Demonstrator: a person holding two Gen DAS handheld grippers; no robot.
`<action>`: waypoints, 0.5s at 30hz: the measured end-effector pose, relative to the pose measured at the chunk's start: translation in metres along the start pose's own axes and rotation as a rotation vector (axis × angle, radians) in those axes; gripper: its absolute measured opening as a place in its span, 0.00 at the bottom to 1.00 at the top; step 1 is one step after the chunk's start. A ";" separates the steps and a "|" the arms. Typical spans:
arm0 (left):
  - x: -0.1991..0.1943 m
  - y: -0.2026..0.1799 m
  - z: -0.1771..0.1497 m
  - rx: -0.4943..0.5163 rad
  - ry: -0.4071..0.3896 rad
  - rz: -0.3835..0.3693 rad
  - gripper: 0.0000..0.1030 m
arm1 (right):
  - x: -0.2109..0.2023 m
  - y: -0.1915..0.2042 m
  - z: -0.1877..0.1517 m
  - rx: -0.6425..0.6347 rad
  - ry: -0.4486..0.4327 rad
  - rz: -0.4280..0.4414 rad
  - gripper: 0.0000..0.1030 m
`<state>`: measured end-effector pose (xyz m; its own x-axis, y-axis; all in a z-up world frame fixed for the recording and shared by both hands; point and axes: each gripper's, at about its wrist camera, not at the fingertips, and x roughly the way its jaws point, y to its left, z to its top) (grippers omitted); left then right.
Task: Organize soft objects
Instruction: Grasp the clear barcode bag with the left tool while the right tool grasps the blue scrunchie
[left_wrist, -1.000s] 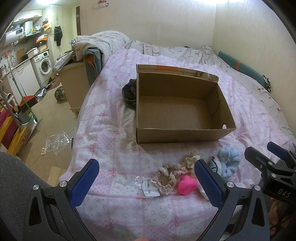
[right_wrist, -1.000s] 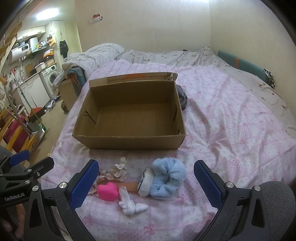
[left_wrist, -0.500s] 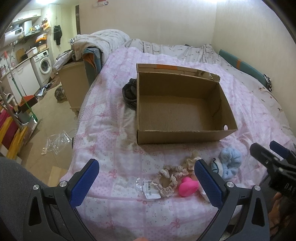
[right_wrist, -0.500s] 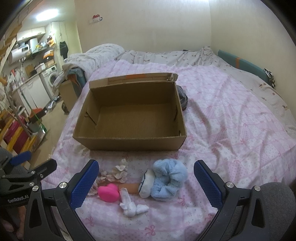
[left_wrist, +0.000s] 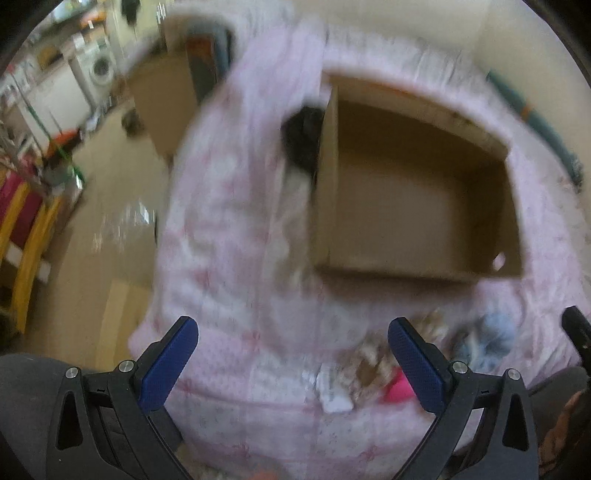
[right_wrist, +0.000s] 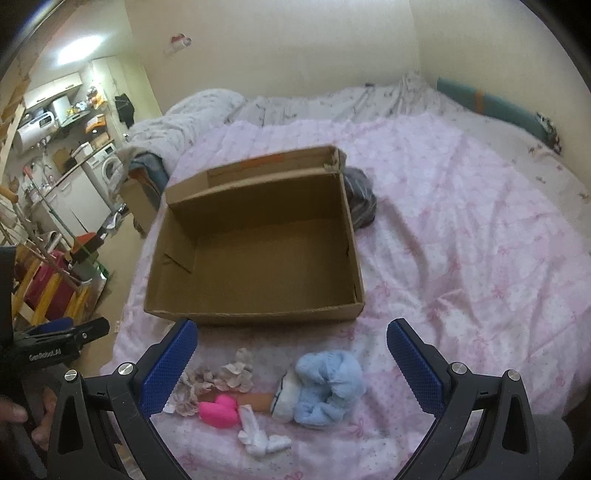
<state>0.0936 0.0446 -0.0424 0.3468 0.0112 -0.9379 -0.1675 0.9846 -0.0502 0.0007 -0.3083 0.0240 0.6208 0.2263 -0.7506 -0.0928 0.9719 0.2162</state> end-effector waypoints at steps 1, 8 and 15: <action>0.010 0.001 -0.001 -0.011 0.041 -0.018 1.00 | 0.006 -0.003 -0.001 0.009 0.025 0.002 1.00; 0.082 0.012 -0.025 -0.046 0.268 -0.003 0.75 | 0.030 -0.015 -0.012 0.091 0.097 0.021 1.00; 0.106 0.003 -0.036 -0.039 0.341 -0.074 0.64 | 0.038 -0.014 -0.014 0.095 0.117 0.023 1.00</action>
<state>0.0965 0.0421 -0.1545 0.0321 -0.1251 -0.9916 -0.1906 0.9732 -0.1290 0.0149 -0.3124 -0.0168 0.5235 0.2602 -0.8113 -0.0286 0.9570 0.2885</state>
